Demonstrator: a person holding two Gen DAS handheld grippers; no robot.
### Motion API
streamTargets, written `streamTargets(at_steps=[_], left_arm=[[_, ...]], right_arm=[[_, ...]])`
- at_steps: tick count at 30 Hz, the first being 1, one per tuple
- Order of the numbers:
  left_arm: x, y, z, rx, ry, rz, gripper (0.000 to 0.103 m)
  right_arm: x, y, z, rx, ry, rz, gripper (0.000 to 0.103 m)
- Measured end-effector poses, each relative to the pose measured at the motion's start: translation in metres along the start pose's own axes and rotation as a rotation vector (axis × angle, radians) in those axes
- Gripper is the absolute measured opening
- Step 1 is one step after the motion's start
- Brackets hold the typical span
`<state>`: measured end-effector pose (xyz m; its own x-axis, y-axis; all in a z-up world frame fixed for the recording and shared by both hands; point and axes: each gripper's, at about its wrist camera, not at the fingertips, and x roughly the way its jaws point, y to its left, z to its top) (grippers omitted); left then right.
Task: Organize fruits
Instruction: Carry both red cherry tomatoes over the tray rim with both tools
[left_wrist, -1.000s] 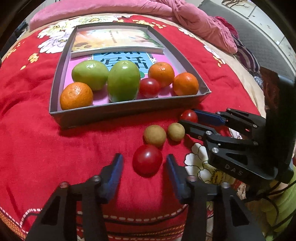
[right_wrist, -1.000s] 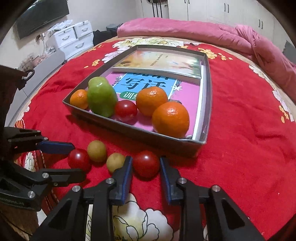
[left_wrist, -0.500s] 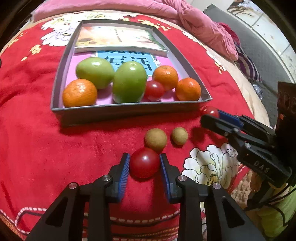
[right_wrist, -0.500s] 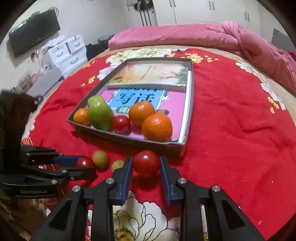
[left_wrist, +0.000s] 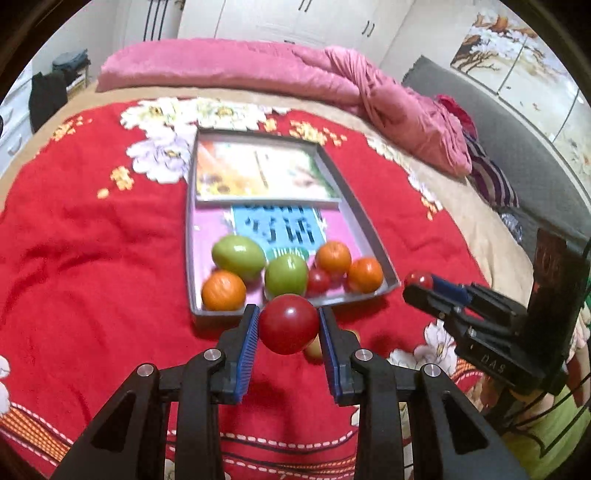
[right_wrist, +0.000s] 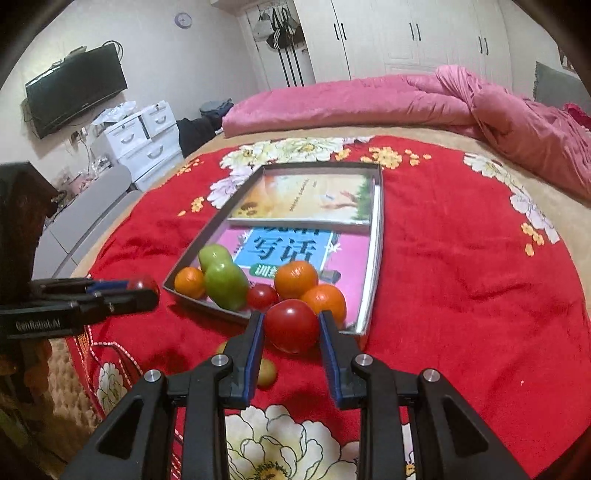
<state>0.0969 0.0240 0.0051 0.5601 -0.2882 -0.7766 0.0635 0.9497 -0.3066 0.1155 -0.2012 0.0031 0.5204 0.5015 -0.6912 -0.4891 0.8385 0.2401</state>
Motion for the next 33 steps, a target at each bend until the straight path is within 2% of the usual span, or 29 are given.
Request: streamTargets(at_steps=[17, 26, 33], left_arm=[[-0.005, 0.010, 0.015, -0.030, -0.053, 0.023, 0.033], [0.016, 0.016, 0.018, -0.033, -0.028, 0.055, 0.033], [0.035, 0.017, 0.013, -0.024, 0.004, 0.072, 0.033]], right_arm=[[0.002, 0.027, 0.031, -0.078, -0.058, 0.016, 0.030], [0.023, 0.034, 0.041, -0.114, -0.038, 0.010, 0.030], [0.042, 0.027, 0.021, -0.122, 0.023, -0.023, 0.030]])
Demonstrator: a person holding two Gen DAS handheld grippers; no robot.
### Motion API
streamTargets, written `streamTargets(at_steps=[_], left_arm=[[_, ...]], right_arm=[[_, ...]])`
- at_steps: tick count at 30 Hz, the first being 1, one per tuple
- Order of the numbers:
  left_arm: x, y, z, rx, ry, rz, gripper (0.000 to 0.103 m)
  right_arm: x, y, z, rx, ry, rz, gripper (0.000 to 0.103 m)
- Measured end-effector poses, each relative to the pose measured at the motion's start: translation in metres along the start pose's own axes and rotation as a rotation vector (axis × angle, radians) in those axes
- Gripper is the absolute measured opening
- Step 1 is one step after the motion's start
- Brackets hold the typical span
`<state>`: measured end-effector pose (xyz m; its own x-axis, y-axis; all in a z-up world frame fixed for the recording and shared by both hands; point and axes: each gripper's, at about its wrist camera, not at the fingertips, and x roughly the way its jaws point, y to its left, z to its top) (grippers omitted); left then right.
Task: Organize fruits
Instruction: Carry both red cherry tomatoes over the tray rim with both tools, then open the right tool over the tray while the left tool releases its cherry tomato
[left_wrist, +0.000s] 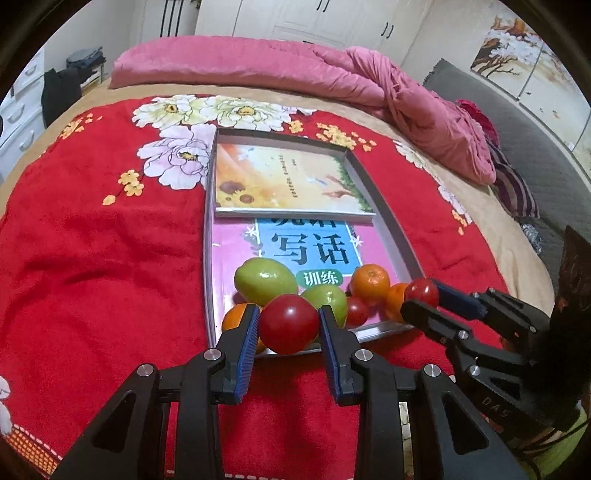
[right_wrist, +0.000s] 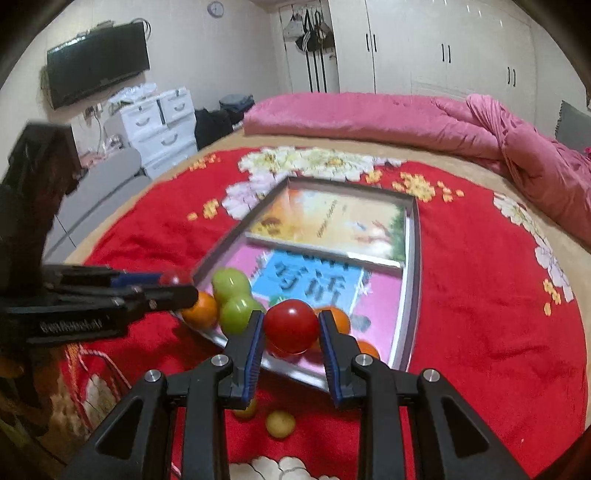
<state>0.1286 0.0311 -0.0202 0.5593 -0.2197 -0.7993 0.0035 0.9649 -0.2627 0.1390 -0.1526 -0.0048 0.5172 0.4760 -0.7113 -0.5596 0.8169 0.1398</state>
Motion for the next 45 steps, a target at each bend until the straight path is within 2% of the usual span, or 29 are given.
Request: streamTargets(at_steps=[14, 39, 42, 45], left_arm=[[0.014, -0.001, -0.002, 0.011, 0.023, 0.019, 0.033], [0.019, -0.001, -0.002, 0.012, 0.030, 0.029, 0.033], [0.020, -0.001, -0.003, 0.009, 0.031, 0.035, 0.033], [0.019, 0.000, -0.003, 0.003, 0.031, 0.038, 0.033]], right_arm=[[0.019, -0.004, -0.010, -0.002, 0.052, -0.018, 0.030], [0.017, -0.005, -0.011, 0.014, 0.060, -0.018, 0.031], [0.011, -0.006, -0.011, 0.024, 0.048, -0.016, 0.033], [0.002, -0.008, -0.011, 0.038, 0.034, -0.010, 0.041]])
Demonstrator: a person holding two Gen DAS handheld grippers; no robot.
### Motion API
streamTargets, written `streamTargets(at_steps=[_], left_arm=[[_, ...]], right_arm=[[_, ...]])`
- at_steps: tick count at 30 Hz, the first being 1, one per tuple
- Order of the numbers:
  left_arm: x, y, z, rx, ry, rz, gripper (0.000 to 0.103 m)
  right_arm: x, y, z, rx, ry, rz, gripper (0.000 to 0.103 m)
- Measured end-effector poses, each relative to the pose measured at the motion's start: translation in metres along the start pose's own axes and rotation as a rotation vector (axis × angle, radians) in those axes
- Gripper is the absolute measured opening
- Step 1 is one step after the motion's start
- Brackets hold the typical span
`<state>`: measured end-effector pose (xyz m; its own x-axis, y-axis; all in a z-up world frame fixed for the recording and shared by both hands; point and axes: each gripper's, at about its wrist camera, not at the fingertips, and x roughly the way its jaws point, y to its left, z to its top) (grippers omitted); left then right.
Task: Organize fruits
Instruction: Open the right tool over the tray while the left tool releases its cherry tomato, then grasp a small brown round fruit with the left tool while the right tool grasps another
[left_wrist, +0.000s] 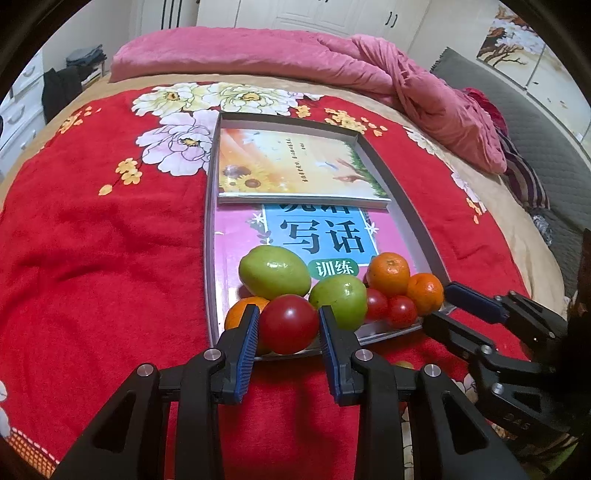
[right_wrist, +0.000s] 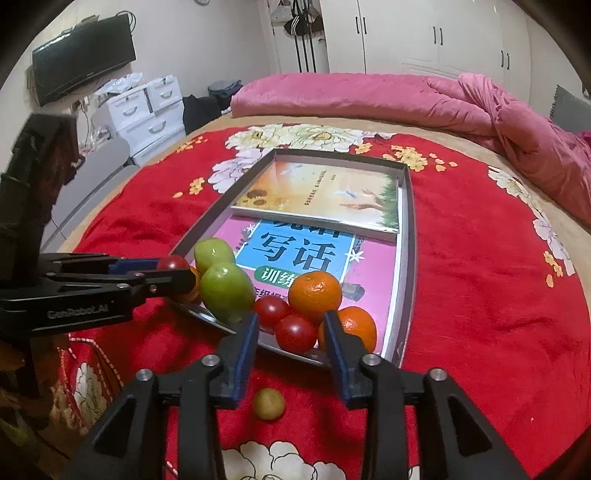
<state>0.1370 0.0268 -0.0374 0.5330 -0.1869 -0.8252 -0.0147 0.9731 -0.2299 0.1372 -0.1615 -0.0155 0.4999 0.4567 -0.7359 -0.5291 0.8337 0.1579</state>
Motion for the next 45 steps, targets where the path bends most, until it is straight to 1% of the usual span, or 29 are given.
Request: streamTargets(at_steps=[4, 6, 8, 10, 14, 17, 19, 20, 21, 25, 27, 30, 32, 35, 40, 45], left_arm=[[-0.001, 0.000, 0.000, -0.002, 0.001, 0.005, 0.035], [-0.002, 0.000, 0.000, 0.002, 0.001, 0.011, 0.037], [-0.004, 0.001, 0.001, -0.001, -0.001, 0.012, 0.041], [-0.006, 0.001, 0.001, -0.001, -0.004, 0.012, 0.043], [-0.012, -0.001, 0.001, 0.008, -0.014, 0.021, 0.047], [-0.017, -0.002, 0.000, 0.012, -0.023, 0.019, 0.049], [-0.021, -0.002, 0.000, 0.013, -0.030, 0.019, 0.052], [-0.023, -0.003, 0.000, 0.013, -0.033, 0.022, 0.057], [-0.026, -0.003, 0.000, 0.013, -0.037, 0.022, 0.059], [-0.035, -0.005, -0.002, 0.026, -0.047, 0.022, 0.061], [-0.038, -0.007, -0.003, 0.038, -0.049, 0.029, 0.067], [-0.042, -0.010, -0.006, 0.054, -0.045, 0.031, 0.068], [-0.044, -0.011, -0.008, 0.058, -0.042, 0.027, 0.068], [-0.045, -0.014, -0.011, 0.064, -0.032, 0.015, 0.074], [-0.046, -0.021, -0.019, 0.089, -0.018, 0.006, 0.074], [-0.046, -0.026, -0.026, 0.101, 0.003, -0.025, 0.074]], right_arm=[[-0.007, -0.002, 0.000, 0.010, -0.008, -0.002, 0.041], [-0.009, -0.002, 0.000, 0.015, -0.011, -0.001, 0.044], [-0.012, -0.002, 0.001, 0.018, -0.019, -0.001, 0.050], [-0.015, -0.002, 0.001, 0.020, -0.025, -0.006, 0.052], [-0.020, -0.003, 0.000, 0.021, -0.032, -0.013, 0.053], [-0.023, -0.004, -0.002, 0.025, -0.036, -0.013, 0.056], [-0.025, -0.005, -0.002, 0.028, -0.038, -0.015, 0.056], [-0.026, -0.005, -0.003, 0.028, -0.037, -0.014, 0.057], [-0.027, -0.006, -0.003, 0.028, -0.039, -0.015, 0.057], [-0.029, -0.006, -0.006, 0.030, -0.034, -0.017, 0.058], [-0.029, -0.006, -0.008, 0.029, -0.029, -0.018, 0.058], [-0.029, -0.005, -0.011, 0.025, -0.024, -0.018, 0.059], [-0.029, -0.005, -0.012, 0.027, -0.020, -0.020, 0.065], [-0.029, -0.005, -0.014, 0.030, -0.020, -0.016, 0.065], [-0.029, -0.004, -0.017, 0.020, -0.011, -0.015, 0.065], [-0.024, -0.003, -0.024, 0.010, 0.018, -0.016, 0.065]])
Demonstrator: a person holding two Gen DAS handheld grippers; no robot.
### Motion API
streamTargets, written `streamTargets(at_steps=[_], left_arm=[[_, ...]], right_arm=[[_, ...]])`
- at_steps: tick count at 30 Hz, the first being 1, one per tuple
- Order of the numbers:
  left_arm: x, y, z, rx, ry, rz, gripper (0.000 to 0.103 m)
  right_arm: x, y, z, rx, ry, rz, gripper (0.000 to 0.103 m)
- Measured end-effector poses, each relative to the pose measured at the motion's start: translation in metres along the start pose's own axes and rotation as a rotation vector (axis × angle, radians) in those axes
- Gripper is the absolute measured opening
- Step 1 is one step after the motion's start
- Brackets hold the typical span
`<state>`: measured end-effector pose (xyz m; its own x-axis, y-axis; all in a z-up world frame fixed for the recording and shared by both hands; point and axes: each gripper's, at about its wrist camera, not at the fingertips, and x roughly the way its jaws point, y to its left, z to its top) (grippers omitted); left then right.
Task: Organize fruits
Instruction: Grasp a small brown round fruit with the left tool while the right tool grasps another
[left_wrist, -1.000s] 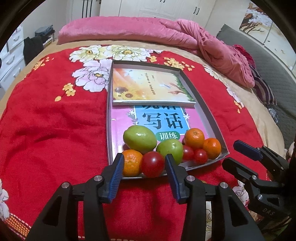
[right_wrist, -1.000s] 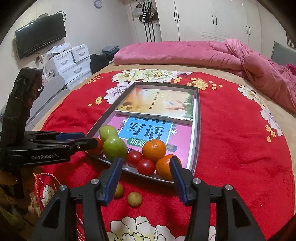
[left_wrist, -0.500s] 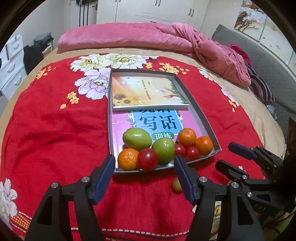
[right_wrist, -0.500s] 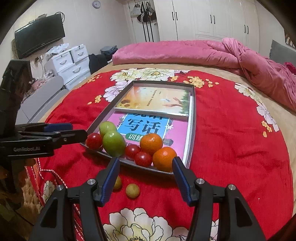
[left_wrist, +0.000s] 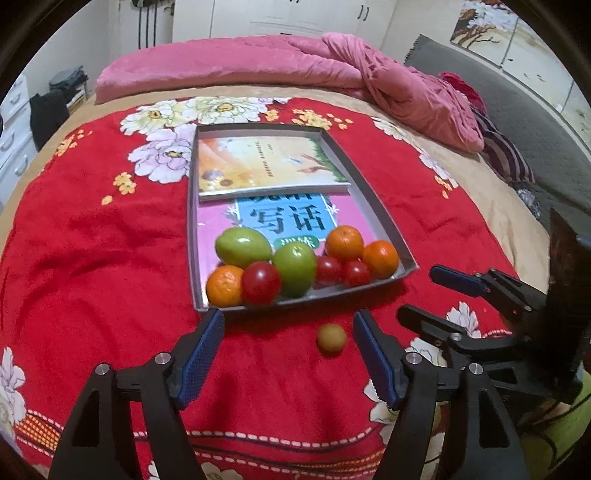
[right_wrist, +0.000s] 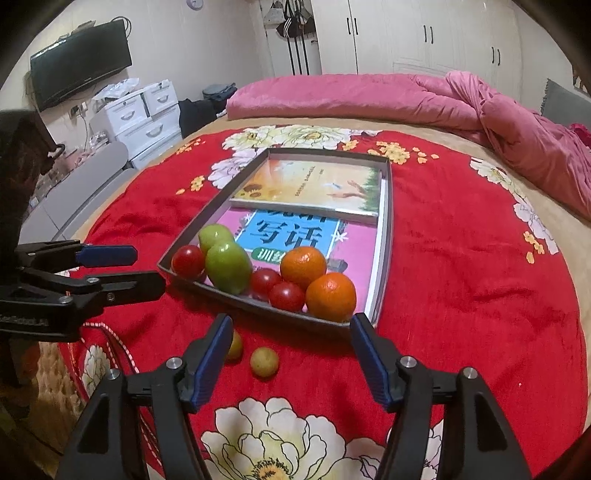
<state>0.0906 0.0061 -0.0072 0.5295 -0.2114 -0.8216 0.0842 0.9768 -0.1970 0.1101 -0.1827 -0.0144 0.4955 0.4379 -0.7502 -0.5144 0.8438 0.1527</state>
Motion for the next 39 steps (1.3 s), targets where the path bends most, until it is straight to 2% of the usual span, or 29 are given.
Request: streamTargets(at_steps=[5, 13, 17, 22, 25, 28, 30, 35, 39], left_arm=[[0.005, -0.001, -0.008, -0.013, 0.029, -0.045, 0.074], [0.022, -0.007, -0.016, -0.002, 0.077, -0.060, 0.074], [0.029, -0.008, -0.019, -0.003, 0.096, -0.068, 0.074], [0.039, -0.011, -0.023, 0.005, 0.117, -0.079, 0.074], [0.044, -0.013, -0.024, 0.010, 0.122, -0.082, 0.073], [0.051, -0.014, -0.023, 0.008, 0.131, -0.090, 0.065], [0.057, -0.015, -0.023, 0.003, 0.138, -0.095, 0.058], [0.076, -0.021, -0.020, 0.001, 0.168, -0.120, 0.049], [0.087, -0.027, -0.020, 0.024, 0.172, -0.093, 0.042]], right_arm=[[0.010, 0.004, -0.009, -0.030, 0.035, -0.007, 0.065], [0.028, 0.011, -0.022, -0.077, 0.078, 0.003, 0.064], [0.036, 0.016, -0.026, -0.093, 0.098, 0.022, 0.052], [0.045, 0.018, -0.030, -0.092, 0.110, 0.033, 0.042], [0.050, 0.019, -0.032, -0.098, 0.114, 0.037, 0.031], [0.051, 0.018, -0.033, -0.097, 0.105, 0.051, 0.023], [0.050, 0.017, -0.033, -0.100, 0.101, 0.048, 0.023], [0.041, 0.007, -0.033, -0.075, 0.096, 0.038, 0.023], [0.024, -0.008, -0.031, -0.014, 0.066, 0.040, 0.023]])
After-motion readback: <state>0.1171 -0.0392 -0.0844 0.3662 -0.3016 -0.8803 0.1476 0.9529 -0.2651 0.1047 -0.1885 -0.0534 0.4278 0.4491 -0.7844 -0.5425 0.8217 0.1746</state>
